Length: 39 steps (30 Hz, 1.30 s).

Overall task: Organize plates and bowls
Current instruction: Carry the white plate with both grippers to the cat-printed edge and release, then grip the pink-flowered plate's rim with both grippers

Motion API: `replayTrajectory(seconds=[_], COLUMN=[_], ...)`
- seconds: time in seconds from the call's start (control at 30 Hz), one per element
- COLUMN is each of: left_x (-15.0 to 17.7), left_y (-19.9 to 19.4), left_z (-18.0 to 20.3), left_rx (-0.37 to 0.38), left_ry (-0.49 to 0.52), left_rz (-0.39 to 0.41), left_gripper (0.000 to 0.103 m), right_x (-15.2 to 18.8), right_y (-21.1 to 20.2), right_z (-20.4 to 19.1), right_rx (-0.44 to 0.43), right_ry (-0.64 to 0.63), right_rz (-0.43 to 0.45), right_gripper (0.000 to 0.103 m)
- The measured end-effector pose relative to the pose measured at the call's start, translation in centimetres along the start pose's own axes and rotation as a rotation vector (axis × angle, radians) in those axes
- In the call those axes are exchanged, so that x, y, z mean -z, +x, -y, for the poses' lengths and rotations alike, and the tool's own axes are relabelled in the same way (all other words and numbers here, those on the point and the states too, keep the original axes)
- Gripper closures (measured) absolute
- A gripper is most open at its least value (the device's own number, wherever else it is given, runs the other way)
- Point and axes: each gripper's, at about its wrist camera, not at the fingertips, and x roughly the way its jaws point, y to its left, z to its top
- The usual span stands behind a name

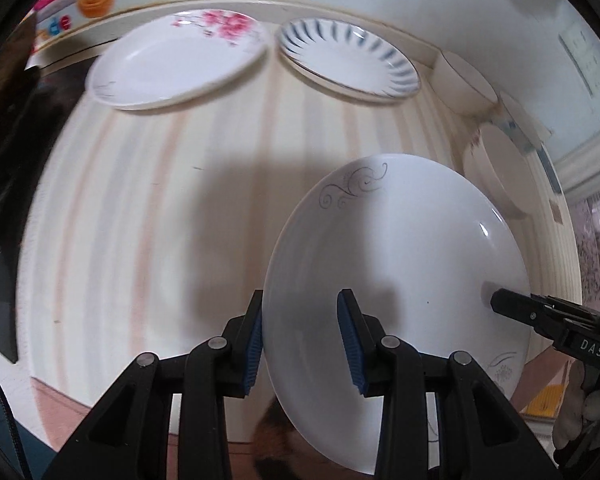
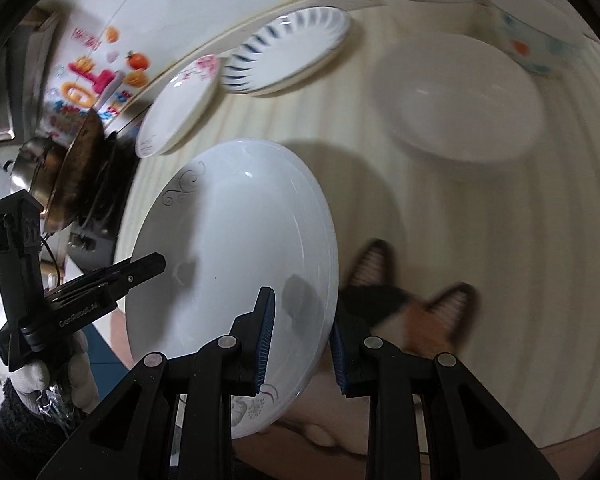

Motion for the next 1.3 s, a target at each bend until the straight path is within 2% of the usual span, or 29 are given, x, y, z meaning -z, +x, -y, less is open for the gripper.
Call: replayTrajectory(seconds=[0.23,0.5,0.67,0.77,0.87,0.93,0.97,1.03,1.13,1.23,1.3], left_x=[-0.1,0.3,0.0,-0.8,-2.5,-4.1,-4.9,-6.6,-9.2,-11.5,-12.9], left_y=[2.1,2.8,2.9,0.9,-2.6,-5.2,-6.2,-7.3,-7.5,-5.9,-4.5], left_z=[1.9,2.5,2.5,2.1,1.0,-0.5,-1.4,-3.3,-7.2,-10.7,-12.7], left_rx=[-0.021,-0.058,-0.056,-0.058,-0.066,-0.101,-0.122,-0.14,-0.181,-0.227,-0.268], left_ry=[0.042,0.066,0.049,0.029,-0.012,-0.062,-0.091,-0.134,-0.209,-0.284,-0.311], left_rz=[-0.024,-0.038,-0.057,-0.019,0.045,0.101,0.126,0.172,0.2,0.203,0.197], left_gripper=[0.07,0.07,0.07,0.07,0.069,0.059,0.056,0.053,0.053,0.053,0.053], right_x=[0.9,1.3,1.0,0.5,0.1,-0.5,-0.9,-2.5,-6.1,-11.6,-15.4], right_y=[0.5,1.4,1.7,1.1,-1.2,-3.6,-4.4,-5.9,-6.0,-3.6,-1.0], right_z=[2.6,3.2,3.1,3.1,3.2,2.2,1.5,-0.8,-4.3,-8.6,-11.1], right_rx=[0.035,0.049,0.052,0.05,0.089,0.144,0.165,0.155,0.058,-0.046,-0.066], right_ry=[0.03,0.037,0.035,0.05,0.047,0.01,-0.009,-0.051,-0.09,-0.147,-0.183], right_rz=[0.004,-0.015,-0.044,-0.071,-0.073,-0.037,-0.018,0.03,0.062,0.082,0.101], right_gripper=[0.075,0.075,0.075,0.075,0.073,0.061,0.06,0.059,0.054,0.053,0.053])
